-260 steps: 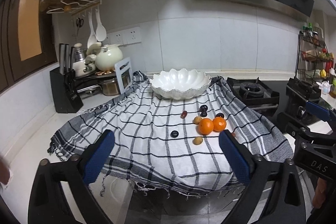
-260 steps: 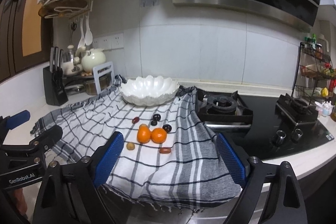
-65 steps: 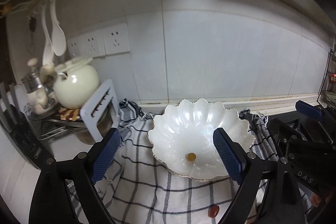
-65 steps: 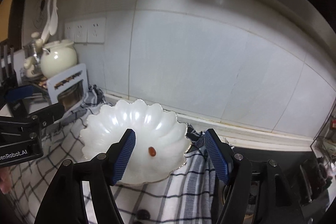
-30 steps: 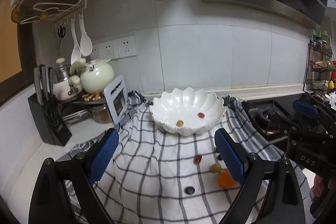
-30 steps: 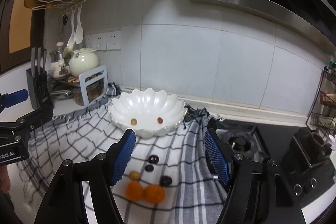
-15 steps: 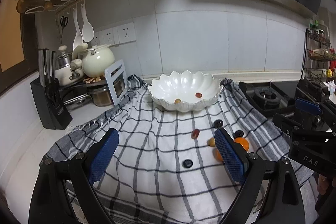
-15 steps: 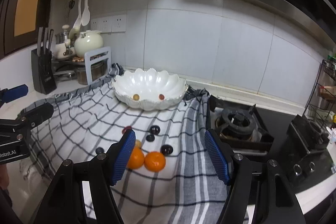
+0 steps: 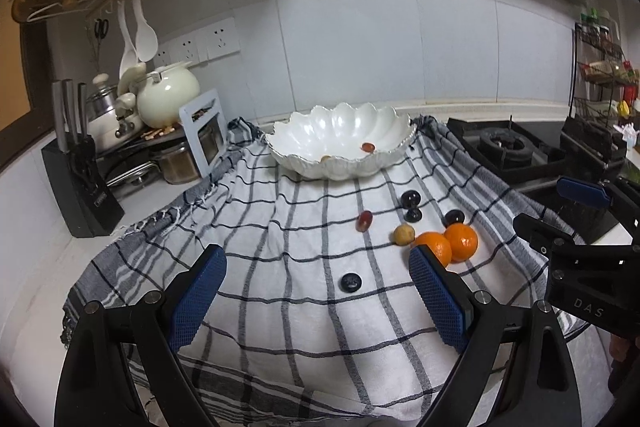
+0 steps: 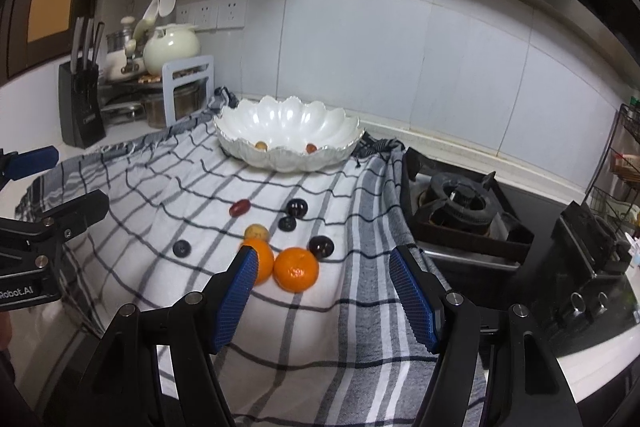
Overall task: Organize fruits
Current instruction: 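Withdraw both grippers from the bowl back over the cloth, then grasp a mandarin with the right gripper while the left gripper grasps a dark grape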
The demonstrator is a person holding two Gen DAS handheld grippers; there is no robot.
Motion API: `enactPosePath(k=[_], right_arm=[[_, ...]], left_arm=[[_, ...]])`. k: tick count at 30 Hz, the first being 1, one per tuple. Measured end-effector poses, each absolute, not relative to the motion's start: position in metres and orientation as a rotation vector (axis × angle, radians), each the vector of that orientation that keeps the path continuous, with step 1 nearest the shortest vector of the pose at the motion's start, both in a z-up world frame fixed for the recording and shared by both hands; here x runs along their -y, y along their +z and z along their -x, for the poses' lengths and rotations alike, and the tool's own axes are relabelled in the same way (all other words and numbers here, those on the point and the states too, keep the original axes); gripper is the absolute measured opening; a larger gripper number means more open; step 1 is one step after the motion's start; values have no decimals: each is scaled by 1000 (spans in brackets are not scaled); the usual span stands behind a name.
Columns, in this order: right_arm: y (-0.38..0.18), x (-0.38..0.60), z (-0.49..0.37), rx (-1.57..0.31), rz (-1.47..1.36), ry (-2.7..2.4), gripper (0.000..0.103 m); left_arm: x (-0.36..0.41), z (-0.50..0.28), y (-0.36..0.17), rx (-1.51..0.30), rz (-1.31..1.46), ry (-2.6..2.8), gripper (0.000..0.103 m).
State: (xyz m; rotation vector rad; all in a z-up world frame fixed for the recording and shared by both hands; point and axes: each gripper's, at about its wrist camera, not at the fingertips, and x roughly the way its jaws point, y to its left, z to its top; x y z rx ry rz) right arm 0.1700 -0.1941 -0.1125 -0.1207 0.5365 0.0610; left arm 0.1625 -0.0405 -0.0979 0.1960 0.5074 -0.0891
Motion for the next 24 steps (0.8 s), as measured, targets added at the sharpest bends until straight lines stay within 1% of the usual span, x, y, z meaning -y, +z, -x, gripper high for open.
enactPosePath(k=[6, 8, 12, 19, 21, 24], right_arm=[[-130, 196, -183, -581, 129, 77, 69], [-135, 196, -188, -594, 132, 86, 69], [-145, 195, -197, -616, 133, 102, 69], [-161, 192, -213, -653, 145, 125, 69], [-166, 192, -217, -665, 150, 131, 69], [-172, 190, -224, -684, 159, 139, 69]], left_arm=[[47, -173, -112, -532, -221, -102, 92], [48, -178, -117, -548, -215, -111, 88], [47, -187, -126, -575, -207, -117, 83], [47, -204, -145, -642, -180, -136, 71], [48, -207, -150, -652, -181, -139, 70], [49, -214, -157, -671, -183, -143, 66]])
